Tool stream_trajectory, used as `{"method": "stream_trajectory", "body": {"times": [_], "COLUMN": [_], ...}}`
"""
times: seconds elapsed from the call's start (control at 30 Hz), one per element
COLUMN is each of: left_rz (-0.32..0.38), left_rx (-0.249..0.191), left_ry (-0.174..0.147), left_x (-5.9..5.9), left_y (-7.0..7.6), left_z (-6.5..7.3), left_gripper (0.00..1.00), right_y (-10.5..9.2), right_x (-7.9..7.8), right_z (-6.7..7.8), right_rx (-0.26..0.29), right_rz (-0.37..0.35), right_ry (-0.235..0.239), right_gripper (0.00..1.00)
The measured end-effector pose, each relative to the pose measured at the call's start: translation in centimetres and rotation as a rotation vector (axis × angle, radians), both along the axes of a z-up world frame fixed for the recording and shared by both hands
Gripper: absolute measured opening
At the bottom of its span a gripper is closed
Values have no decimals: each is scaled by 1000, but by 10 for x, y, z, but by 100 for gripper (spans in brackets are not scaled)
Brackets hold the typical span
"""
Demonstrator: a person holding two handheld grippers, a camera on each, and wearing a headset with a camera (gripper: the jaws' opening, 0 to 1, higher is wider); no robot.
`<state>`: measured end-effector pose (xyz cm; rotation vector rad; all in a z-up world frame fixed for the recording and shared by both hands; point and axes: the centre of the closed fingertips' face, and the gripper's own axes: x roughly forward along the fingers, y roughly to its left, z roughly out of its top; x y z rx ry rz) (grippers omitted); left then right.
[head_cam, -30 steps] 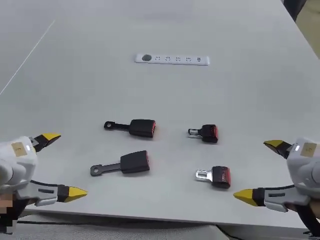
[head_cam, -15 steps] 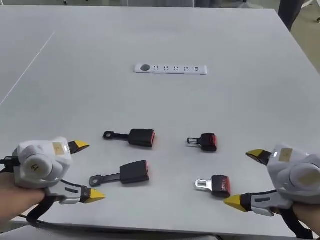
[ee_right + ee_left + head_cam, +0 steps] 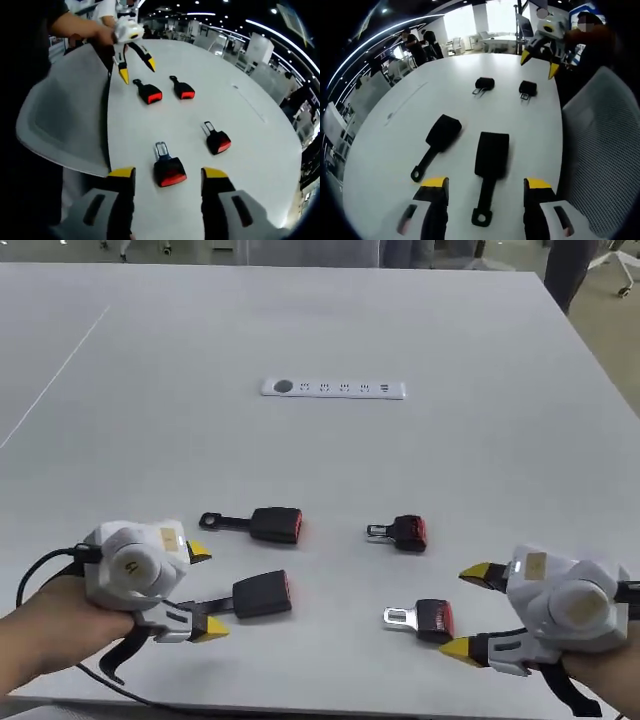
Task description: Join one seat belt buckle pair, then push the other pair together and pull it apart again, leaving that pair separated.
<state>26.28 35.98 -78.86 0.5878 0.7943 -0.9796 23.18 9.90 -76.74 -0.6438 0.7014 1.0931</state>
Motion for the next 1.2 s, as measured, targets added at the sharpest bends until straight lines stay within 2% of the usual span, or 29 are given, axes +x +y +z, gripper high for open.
{"method": "stream_trajectory", "body": {"times": [0.17, 0.23, 0.3, 0.4, 0.57, 0.67, 0.77, 0.83, 1.0, 1.07, 1.2], "left_rz": [-46, -108, -126, -149, -150, -175, -198, -223, -262, -271, -292], "left_rx": [9, -23, 26, 63, 60, 77, 87, 87, 121, 128, 133], "left_ry": [23, 24, 37, 32, 49, 59, 67, 83, 69, 66, 63], "left_x": [1, 0, 0, 5, 9, 9, 7, 3, 5, 5, 3], "left_y": [-11, -24, -23, -26, -34, -40, -43, -46, -44, -43, -43], "left_z": [-9, -11, -19, -26, -28, -33, -34, -36, -36, -36, -36], "left_gripper": [60, 60, 58, 53, 50, 47, 43, 42, 39, 35, 35], "right_y": [2, 2, 3, 2, 1, 2, 4, 6, 5, 2, 2], "right_x": [0, 0, 1, 3, 8, 8, 9, 9, 11, 10, 11], "right_z": [-10, -15, -18, -28, -39, -45, -50, -52, -57, -61, -61], "right_rx": [-26, -40, -51, -85, -120, -139, -157, -150, -171, -197, -177], "right_rz": [43, 60, 72, 100, 113, 133, 151, 143, 153, 163, 151], "right_ry": [9, 15, 24, 30, 44, 53, 66, 87, 95, 99, 123], "right_gripper": [46, 45, 42, 40, 41, 41, 41, 41, 39, 37, 35]}}
